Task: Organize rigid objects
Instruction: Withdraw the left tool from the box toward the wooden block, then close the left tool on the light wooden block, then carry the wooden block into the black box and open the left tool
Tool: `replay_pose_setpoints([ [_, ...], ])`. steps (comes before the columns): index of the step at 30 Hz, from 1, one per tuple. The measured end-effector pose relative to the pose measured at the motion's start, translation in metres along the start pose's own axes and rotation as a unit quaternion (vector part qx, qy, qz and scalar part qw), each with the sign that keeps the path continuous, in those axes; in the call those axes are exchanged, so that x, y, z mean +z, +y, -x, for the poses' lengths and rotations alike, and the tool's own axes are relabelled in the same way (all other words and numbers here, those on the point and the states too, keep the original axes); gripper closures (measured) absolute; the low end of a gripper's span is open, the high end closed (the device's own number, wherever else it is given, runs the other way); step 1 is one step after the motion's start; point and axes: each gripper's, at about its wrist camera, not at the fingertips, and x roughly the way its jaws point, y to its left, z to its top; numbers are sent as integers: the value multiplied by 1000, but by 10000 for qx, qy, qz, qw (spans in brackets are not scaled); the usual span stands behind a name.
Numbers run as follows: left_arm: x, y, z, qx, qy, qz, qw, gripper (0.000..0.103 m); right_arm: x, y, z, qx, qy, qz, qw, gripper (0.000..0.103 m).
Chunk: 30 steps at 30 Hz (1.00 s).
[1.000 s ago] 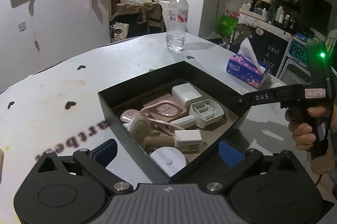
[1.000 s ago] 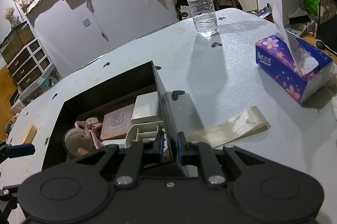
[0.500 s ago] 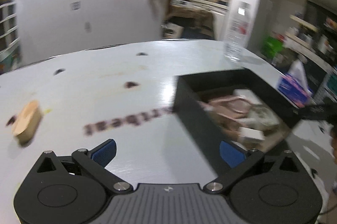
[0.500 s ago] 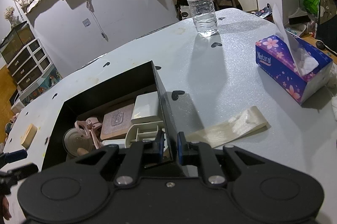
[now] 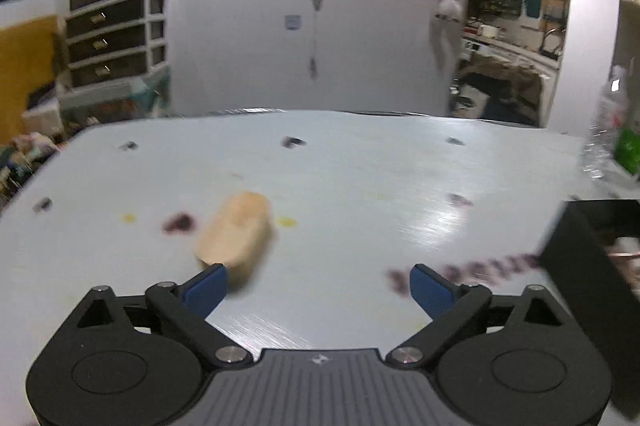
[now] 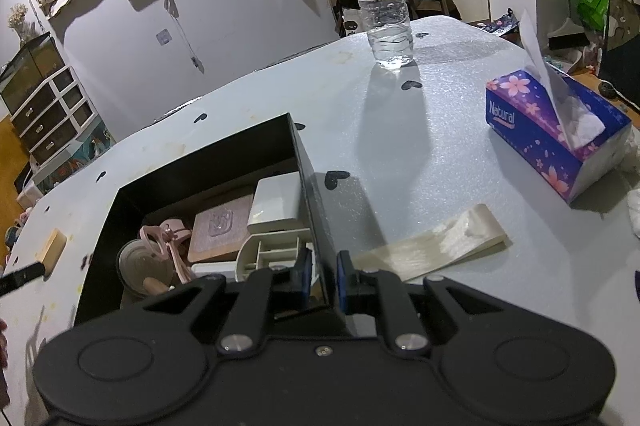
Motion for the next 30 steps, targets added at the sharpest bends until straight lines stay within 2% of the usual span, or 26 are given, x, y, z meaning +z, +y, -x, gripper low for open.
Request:
replay_pose_setpoints([
  [6,10,23,-35,479,-135,-542,9973,15,-1,4,-8,-145,143,25,9998,90],
  [10,13,33,-62,622,65,-612,9962,25,-1,3,-8,-166,142,-53,9997,90],
  [13,16,37,-75,571,147,-491,9971,33,-1,4,-8,-193,149,-69,9997,90],
  [17,18,39,-79,434,158,-300,9985,55,0,6,-6,-269,162,-30,9995,93],
  [23,16,34,-73,383,107,-205,9990,62,4,9,0,-285,157,35,9995,95],
  [30,18,13,-37,-202,-168,-154,9995,63,6,10,3,-298,149,55,9994,95],
])
